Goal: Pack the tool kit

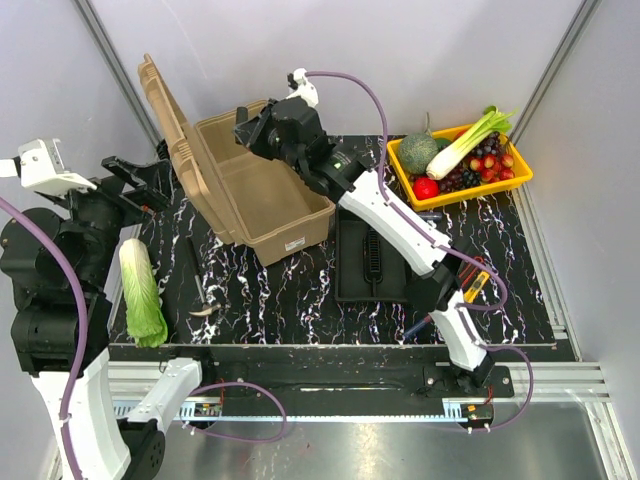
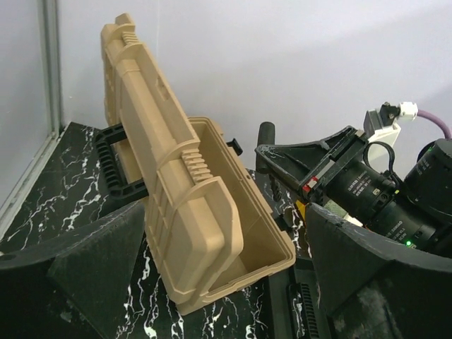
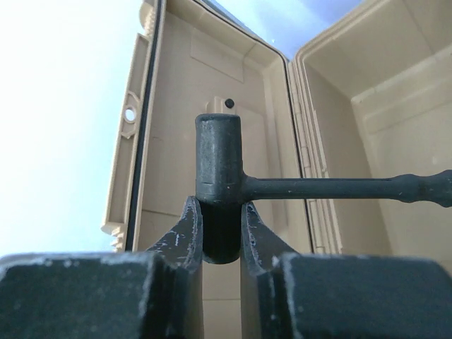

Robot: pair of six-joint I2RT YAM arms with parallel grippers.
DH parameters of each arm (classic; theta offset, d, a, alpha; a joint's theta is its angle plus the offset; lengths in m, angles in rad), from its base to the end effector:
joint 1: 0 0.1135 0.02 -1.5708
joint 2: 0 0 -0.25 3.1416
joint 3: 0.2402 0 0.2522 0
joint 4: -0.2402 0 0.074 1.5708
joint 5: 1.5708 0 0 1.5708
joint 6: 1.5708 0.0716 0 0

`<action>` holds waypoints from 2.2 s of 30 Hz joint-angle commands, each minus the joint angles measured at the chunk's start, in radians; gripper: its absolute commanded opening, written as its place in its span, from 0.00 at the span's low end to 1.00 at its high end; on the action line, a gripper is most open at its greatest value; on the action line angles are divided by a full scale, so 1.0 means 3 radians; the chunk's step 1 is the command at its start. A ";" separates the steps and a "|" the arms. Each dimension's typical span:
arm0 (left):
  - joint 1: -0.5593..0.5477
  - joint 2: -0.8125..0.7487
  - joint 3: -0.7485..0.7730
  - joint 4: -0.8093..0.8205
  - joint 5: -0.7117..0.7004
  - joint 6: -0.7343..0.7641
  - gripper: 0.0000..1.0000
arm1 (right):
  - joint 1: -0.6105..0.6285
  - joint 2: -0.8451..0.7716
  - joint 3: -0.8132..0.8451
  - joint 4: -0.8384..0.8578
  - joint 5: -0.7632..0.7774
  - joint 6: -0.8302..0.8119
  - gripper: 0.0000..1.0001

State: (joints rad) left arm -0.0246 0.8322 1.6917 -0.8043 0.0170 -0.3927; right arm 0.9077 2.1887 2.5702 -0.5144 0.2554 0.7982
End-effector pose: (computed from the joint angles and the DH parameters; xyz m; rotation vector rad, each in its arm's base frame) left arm 0.1115 -0.0040 0.5311 -0.2657 1.5022 -0.3466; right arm 0.3293 0.3923 0.4452 0.1037 1.8119 1.0366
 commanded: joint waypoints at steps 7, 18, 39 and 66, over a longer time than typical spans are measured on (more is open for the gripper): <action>-0.0005 0.0038 0.0257 -0.0065 -0.0634 0.0251 0.99 | 0.0032 0.0236 -0.0140 -0.0090 0.0468 0.1270 0.00; -0.0005 0.0217 0.0384 -0.0065 -0.0727 0.0179 0.99 | -0.0096 0.0855 -0.0181 -0.0010 0.0798 0.1421 0.00; -0.0005 0.0110 0.0257 0.0028 -0.0609 0.0056 0.99 | -0.0249 0.1560 0.0023 0.0799 0.1122 0.0484 0.17; -0.0005 -0.0013 -0.0872 -0.0873 -0.1396 -0.0388 0.99 | -0.0356 0.0697 -0.0457 0.0974 0.0652 -0.0119 0.56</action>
State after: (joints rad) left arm -0.0246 0.8429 1.5303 -1.0080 -0.2962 -0.4397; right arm 0.8330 2.5881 2.4462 -0.2600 0.4873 0.8474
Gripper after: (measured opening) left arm 0.988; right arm 0.552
